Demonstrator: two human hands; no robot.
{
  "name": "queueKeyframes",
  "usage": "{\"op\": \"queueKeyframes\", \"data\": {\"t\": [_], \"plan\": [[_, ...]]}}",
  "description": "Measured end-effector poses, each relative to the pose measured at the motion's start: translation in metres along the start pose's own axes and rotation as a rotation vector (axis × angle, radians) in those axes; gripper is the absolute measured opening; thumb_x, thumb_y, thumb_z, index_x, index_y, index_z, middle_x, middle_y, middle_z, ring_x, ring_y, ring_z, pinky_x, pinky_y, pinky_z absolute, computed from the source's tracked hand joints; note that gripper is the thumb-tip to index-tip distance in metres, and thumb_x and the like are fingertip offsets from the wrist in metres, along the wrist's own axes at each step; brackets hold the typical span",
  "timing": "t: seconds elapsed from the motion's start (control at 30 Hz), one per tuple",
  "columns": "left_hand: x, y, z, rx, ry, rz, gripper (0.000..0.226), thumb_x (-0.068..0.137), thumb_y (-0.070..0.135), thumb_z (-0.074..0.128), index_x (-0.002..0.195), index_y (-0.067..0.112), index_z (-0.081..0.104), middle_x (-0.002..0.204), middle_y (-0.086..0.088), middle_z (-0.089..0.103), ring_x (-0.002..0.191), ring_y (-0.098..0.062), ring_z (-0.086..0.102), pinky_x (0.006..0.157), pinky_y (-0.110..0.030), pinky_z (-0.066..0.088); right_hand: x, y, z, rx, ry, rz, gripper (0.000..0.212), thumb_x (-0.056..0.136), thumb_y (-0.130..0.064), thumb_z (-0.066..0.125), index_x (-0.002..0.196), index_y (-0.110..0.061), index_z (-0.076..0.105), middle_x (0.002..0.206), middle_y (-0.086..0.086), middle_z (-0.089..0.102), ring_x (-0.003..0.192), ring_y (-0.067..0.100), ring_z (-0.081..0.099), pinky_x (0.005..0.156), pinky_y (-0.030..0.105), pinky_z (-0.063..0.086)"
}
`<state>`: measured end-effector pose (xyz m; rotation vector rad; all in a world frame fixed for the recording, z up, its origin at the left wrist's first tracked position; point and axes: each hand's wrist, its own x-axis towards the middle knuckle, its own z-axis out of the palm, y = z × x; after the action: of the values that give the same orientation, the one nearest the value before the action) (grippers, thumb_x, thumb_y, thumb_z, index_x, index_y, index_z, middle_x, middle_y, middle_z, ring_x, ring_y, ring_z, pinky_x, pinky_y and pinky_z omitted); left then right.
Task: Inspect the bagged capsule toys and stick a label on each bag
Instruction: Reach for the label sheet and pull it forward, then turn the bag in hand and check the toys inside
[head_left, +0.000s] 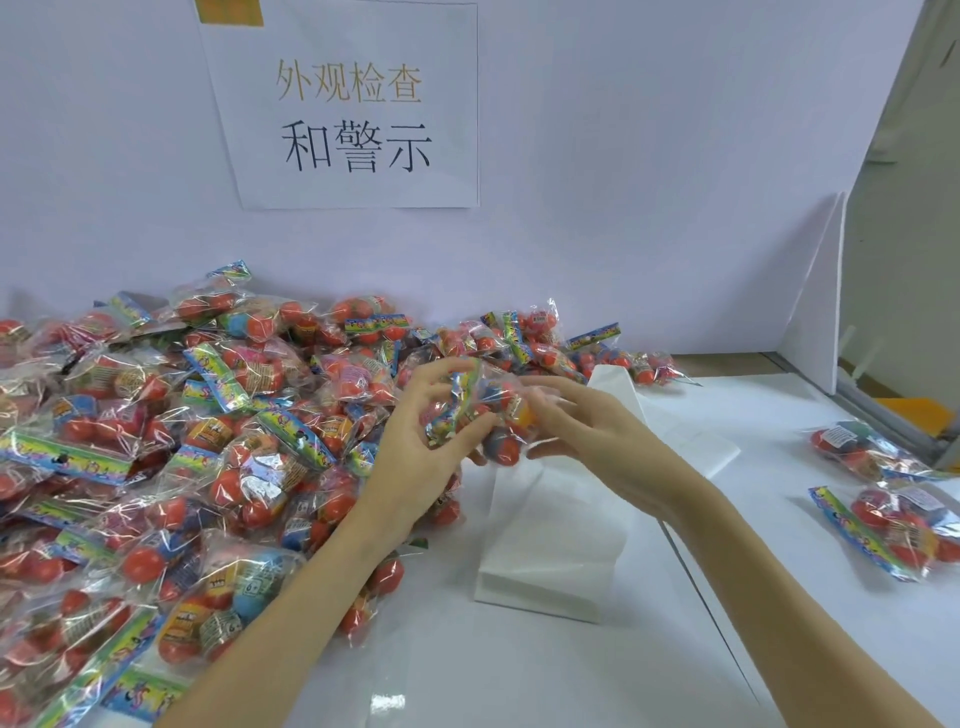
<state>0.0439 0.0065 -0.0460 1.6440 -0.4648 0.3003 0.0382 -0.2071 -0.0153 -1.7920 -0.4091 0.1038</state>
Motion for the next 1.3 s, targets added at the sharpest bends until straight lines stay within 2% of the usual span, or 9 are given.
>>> {"op": "queueKeyframes", "data": {"t": [0.23,0.33,0.43,0.57,0.7,0.87,0.97,1.07,1.3], "plan": [[-0.001,0.001,-0.004,0.206,0.177,-0.001,0.034,0.09,-0.004,0.071,0.08,0.028,0.079,0.122,0.0,0.059,0.106,0.005,0.06,0.084,-0.011,0.048,-0.014,0.006,-0.021,-0.728,-0.549,0.404,0.148,0.049,-0.075,0.087,0.157,-0.057,-0.013,0.167,-0.027,0.018,0.153,0.0,0.021,0.119,0.023,0.025],[-0.002,0.005,-0.003,0.213,0.147,0.018,0.037,0.094,-0.011,0.061,0.084,0.018,0.082,0.138,0.006,0.046,0.08,0.007,0.065,0.068,-0.009,0.049,-0.012,0.012,-0.019,-0.803,-0.491,0.343,0.137,0.061,-0.069,0.089,0.161,-0.052,-0.004,0.165,-0.027,0.02,0.153,0.002,0.024,0.118,0.023,0.027],[-0.005,0.007,0.002,0.269,0.03,0.048,0.04,0.096,-0.012,0.058,0.089,0.019,0.083,0.144,0.016,0.035,0.11,0.019,0.054,0.084,-0.006,0.047,-0.005,0.016,-0.02,-0.561,-0.301,0.252,0.088,0.082,-0.042,0.087,0.154,-0.035,0.038,0.157,-0.012,0.043,0.147,0.005,0.038,0.12,0.029,0.038],[-0.008,0.005,0.008,0.319,-0.113,0.09,0.015,0.096,0.013,0.073,0.104,0.022,0.082,0.154,0.007,0.027,0.142,0.012,0.03,0.108,-0.006,0.033,0.0,0.02,-0.031,-0.351,-0.028,0.098,0.011,0.092,-0.013,0.078,0.099,-0.021,0.074,0.124,-0.006,0.07,0.122,-0.001,0.064,0.103,0.025,0.054],[-0.009,0.005,0.005,0.323,-0.278,0.074,0.044,0.075,0.047,0.086,0.112,0.025,0.079,0.153,0.023,0.015,0.123,0.028,0.038,0.098,0.004,0.03,0.001,0.024,-0.034,-0.4,0.014,0.101,0.003,0.093,-0.017,0.077,0.092,-0.019,0.077,0.104,-0.008,0.079,0.098,0.001,0.073,0.095,0.032,0.057],[-0.012,-0.002,0.004,0.484,-0.601,0.137,0.041,0.07,0.055,0.091,0.103,0.034,0.079,0.159,0.028,0.005,0.141,0.019,0.021,0.105,0.001,0.024,0.004,0.029,-0.032,-0.485,0.009,0.133,0.007,0.096,-0.018,0.073,0.098,-0.014,0.079,0.093,-0.003,0.079,0.087,0.011,0.075,0.09,0.032,0.058],[-0.009,-0.003,0.004,0.472,-0.502,0.079,0.015,0.089,0.05,0.078,0.088,0.035,0.077,0.153,0.025,0.02,0.12,0.016,0.046,0.092,0.002,0.03,0.006,0.027,-0.03,-0.365,0.074,0.104,0.014,0.102,-0.014,0.065,0.098,-0.008,0.077,0.098,0.006,0.078,0.093,0.021,0.077,0.088,0.035,0.062],[-0.006,-0.002,0.005,0.459,-0.423,-0.027,0.032,0.098,0.056,0.056,0.074,0.039,0.068,0.147,0.024,0.026,0.102,0.009,0.057,0.078,-0.002,0.037,0.008,0.018,-0.025,-0.188,0.179,-0.005,0.024,0.107,-0.019,0.056,0.097,-0.01,0.075,0.096,0.004,0.078,0.092,0.02,0.076,0.078,0.028,0.06],[0.001,-0.006,0.006,0.444,-0.29,-0.139,0.063,0.1,0.057,0.039,0.101,0.008,0.078,0.142,0.012,0.038,0.116,0.01,0.048,0.092,-0.016,0.044,0.003,0.014,-0.025,-0.189,-0.045,-0.082,0.021,0.091,-0.011,0.08,0.11,-0.019,0.077,0.101,0.0,0.079,0.099,0.02,0.075,0.091,0.033,0.06]]}}
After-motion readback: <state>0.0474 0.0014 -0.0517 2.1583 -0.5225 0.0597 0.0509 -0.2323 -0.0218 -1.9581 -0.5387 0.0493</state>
